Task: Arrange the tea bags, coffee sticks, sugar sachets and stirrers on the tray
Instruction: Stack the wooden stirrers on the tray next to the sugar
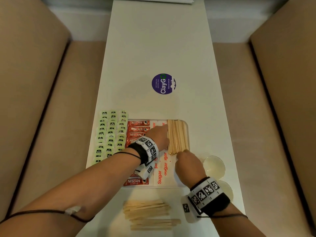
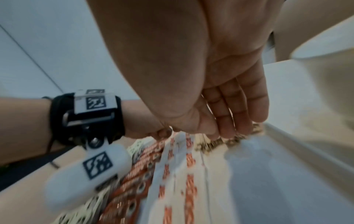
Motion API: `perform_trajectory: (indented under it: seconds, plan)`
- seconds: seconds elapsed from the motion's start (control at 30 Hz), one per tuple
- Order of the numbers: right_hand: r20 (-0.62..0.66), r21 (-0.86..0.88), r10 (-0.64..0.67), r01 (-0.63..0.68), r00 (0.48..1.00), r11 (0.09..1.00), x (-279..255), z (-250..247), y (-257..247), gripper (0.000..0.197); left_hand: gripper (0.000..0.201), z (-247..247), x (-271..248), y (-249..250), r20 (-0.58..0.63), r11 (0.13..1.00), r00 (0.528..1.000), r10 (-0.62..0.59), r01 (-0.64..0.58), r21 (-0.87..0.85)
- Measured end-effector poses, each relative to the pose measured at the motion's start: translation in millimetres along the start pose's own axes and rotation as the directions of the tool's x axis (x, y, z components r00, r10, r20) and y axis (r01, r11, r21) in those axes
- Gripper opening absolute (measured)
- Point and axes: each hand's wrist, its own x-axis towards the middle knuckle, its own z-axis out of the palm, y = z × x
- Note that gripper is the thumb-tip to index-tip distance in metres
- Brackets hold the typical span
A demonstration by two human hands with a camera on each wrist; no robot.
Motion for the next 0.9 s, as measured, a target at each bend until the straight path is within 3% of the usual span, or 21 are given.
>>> perform_trajectory:
  seconds: [0.13,0.3,0.43,0.9]
  plan:
    - [0.083,-0.048,-0.039,0.044,0.996,0.998,-15.6,16.9,6.4,0.023,0.039,-0.1,-3.5,-1.7,0.010,0.999,1.000,-0.001,0.001,0.047]
    - [0.011,-0.048,-0.136,0.136,0.991,0.989,-6.2,28.1,7.6,0.021,0.053,1.8,-4.2,-0.9,0.013,0.998,1.000,0.025,-0.026,0.057]
    - [-0.054,-0.037,-0.162,0.160,0.985,0.986,1.4,30.2,5.7,0.020,0.047,2.7,-3.3,-1.3,0.007,0.998,0.999,0.045,-0.045,0.054]
    - [-0.056,0.014,-0.285,0.286,0.957,0.958,-5.3,31.6,-6.9,0.017,0.057,5.8,-0.3,-3.8,-0.005,0.997,0.998,0.069,-0.069,0.042]
